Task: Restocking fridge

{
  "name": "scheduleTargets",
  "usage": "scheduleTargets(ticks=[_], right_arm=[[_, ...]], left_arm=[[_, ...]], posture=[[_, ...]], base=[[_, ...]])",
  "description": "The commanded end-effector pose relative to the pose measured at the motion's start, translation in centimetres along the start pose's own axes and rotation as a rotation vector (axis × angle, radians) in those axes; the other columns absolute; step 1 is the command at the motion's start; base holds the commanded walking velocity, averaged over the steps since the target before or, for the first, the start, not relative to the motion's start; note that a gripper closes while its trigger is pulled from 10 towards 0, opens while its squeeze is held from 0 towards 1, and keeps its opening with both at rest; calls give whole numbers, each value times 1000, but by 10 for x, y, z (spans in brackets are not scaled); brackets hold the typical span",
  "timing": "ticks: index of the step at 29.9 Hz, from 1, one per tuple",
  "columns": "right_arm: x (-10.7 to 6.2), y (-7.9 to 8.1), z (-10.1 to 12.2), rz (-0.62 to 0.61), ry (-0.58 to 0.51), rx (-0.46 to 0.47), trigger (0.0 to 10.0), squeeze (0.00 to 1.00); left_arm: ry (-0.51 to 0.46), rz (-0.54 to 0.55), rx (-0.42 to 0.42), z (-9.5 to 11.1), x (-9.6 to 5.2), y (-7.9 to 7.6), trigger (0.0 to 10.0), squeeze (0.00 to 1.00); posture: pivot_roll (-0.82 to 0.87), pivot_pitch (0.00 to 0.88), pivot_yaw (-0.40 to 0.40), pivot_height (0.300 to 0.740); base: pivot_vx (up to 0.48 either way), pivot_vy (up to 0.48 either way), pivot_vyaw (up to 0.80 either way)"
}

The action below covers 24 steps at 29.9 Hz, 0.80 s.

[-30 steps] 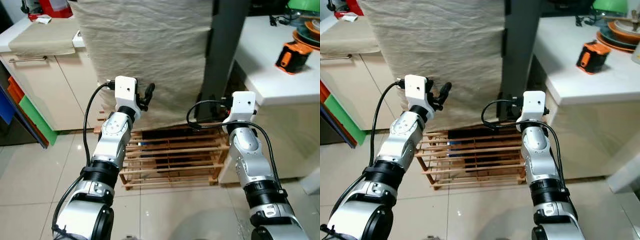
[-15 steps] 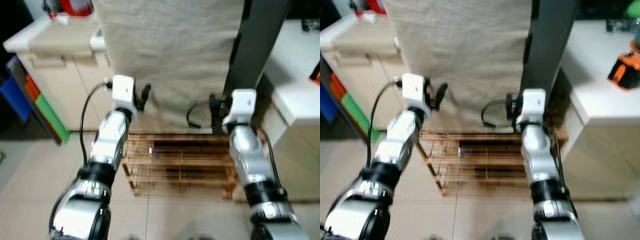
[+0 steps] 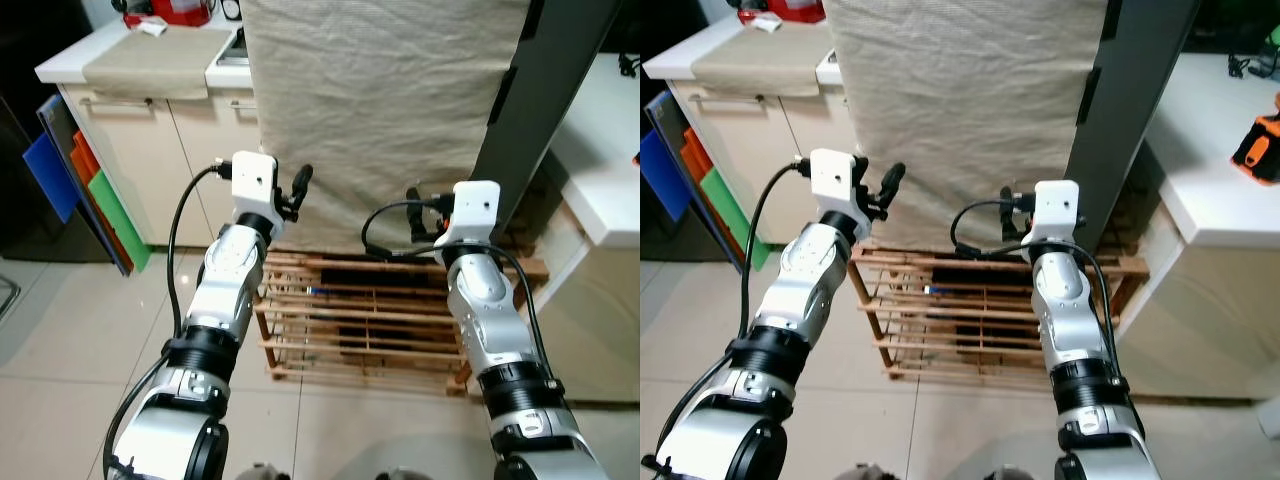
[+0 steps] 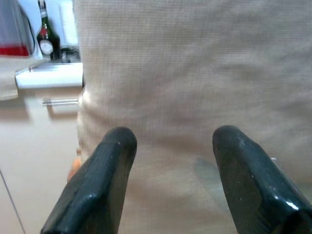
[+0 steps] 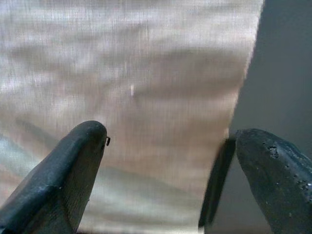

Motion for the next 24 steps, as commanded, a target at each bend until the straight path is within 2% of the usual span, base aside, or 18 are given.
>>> scheduleTargets(ticks=[1, 11, 14, 17, 20, 24], right_arm=[[0, -3, 3, -14, -4, 9, 10000, 0], [-4, -6, 1, -13, -3, 16, 10000, 0], [-6, -8, 4, -8, -19, 11, 10000, 0], [-8, -10, 5, -22, -37, -6, 10000, 0], [-11, -13, 3, -33, -31, -7, 10000, 0], [-19, -22, -7, -64, -2, -18, 10000, 0]], left_arm=[[7, 22, -19, -2, -2, 4, 10000, 0], [28, 12, -64, -12, -9, 0, 10000, 0], [47, -22, -92, -17, -13, -4, 10000, 0], [82, -76, -57, -27, -20, -7, 10000, 0], [144, -75, -52, -43, -32, 5, 10000, 0], [188, -41, -93, -56, -46, 20, 10000, 0]], posture=[[-100, 0, 61, 740], [-109, 0, 57, 740], [-110, 0, 56, 740], [-113, 0, 55, 740], [-119, 0, 53, 740], [-117, 0, 44, 740]], base=[[0, 0, 0], [0, 0, 0], [0, 0, -781], [0, 0, -781], [0, 0, -781], [0, 0, -781]])
Point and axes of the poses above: a point about 5 cm out from each wrist's last joint towards the gripper, its own x axis pointing out of the wrist towards the gripper, its own z axis along the axis of the wrist's last joint, y = z × x, the point moved 4 cm from there along x, pointing out of the wrist towards the gripper, and after that the axes turned 13 degrees about -x, right-handed, at the moved point
